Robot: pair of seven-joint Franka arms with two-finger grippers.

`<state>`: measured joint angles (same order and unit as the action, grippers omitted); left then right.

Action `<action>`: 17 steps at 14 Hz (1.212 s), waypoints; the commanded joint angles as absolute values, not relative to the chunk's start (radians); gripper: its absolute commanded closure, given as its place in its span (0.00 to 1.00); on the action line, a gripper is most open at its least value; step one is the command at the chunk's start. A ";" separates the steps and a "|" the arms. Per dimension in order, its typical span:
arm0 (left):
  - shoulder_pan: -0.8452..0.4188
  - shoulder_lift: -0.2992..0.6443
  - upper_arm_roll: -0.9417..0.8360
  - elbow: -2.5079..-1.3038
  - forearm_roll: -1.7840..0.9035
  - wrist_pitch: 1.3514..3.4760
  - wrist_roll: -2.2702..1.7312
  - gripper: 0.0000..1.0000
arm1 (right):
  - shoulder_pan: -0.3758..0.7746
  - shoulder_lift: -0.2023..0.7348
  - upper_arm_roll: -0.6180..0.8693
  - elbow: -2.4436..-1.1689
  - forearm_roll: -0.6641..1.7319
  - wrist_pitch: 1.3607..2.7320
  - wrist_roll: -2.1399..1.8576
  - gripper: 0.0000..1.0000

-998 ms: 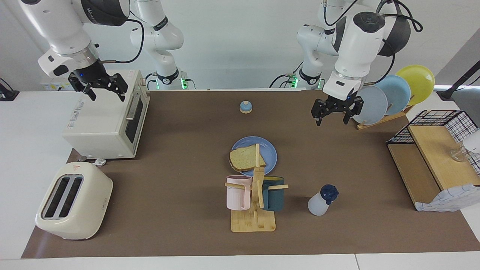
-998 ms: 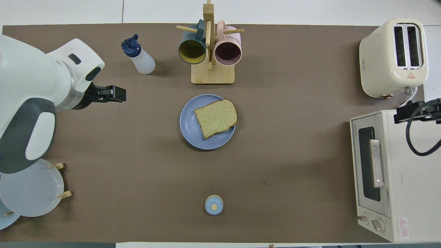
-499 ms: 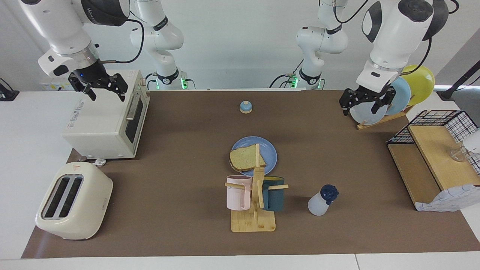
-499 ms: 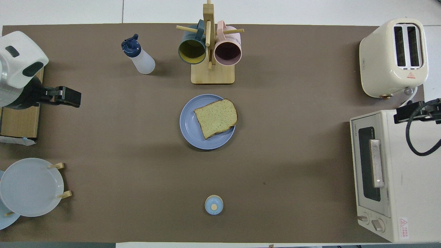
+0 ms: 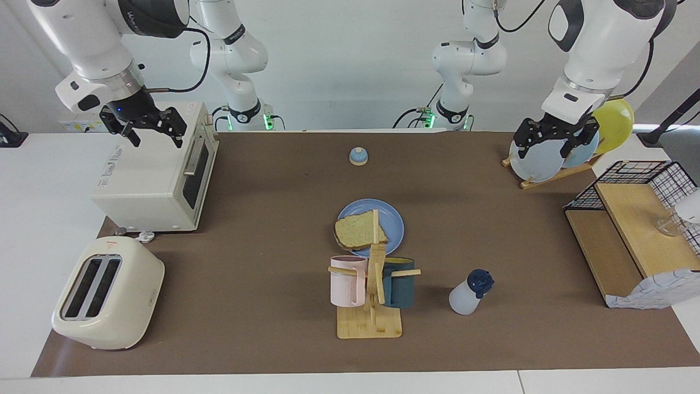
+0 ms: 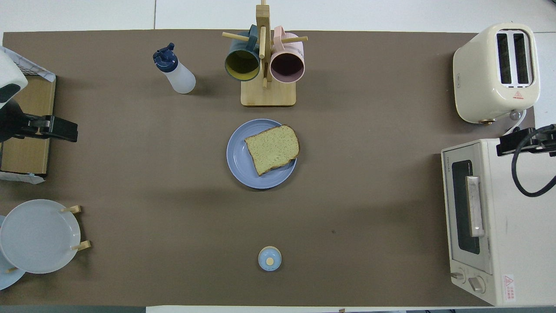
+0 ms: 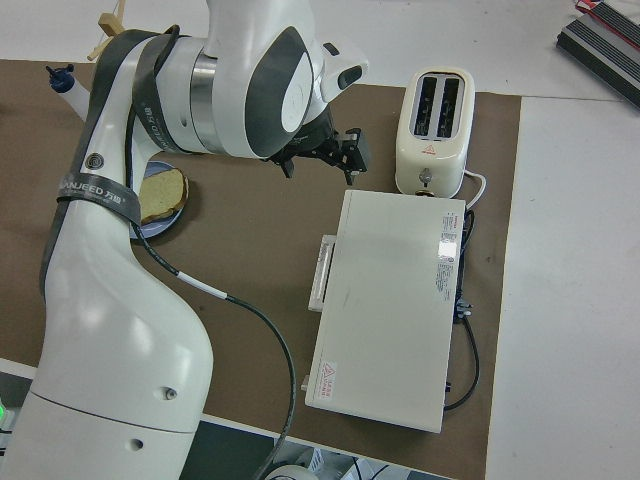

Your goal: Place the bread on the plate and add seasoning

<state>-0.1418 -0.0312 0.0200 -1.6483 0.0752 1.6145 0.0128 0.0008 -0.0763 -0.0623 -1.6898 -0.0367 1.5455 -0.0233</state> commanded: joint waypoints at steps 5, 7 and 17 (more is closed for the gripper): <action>-0.107 -0.061 0.005 -1.694 -0.021 1.635 -0.031 0.00 | -0.003 -0.083 -0.061 -1.697 -0.038 1.537 -0.040 0.00; -0.103 -0.055 -0.001 -1.677 -0.011 1.635 -0.031 0.00 | -0.003 -0.083 -0.061 -1.697 -0.038 1.537 -0.040 0.00; -0.041 -0.049 -0.009 -1.663 -0.014 1.584 -0.021 0.00 | -0.003 -0.083 -0.061 -1.697 -0.038 1.537 -0.040 0.00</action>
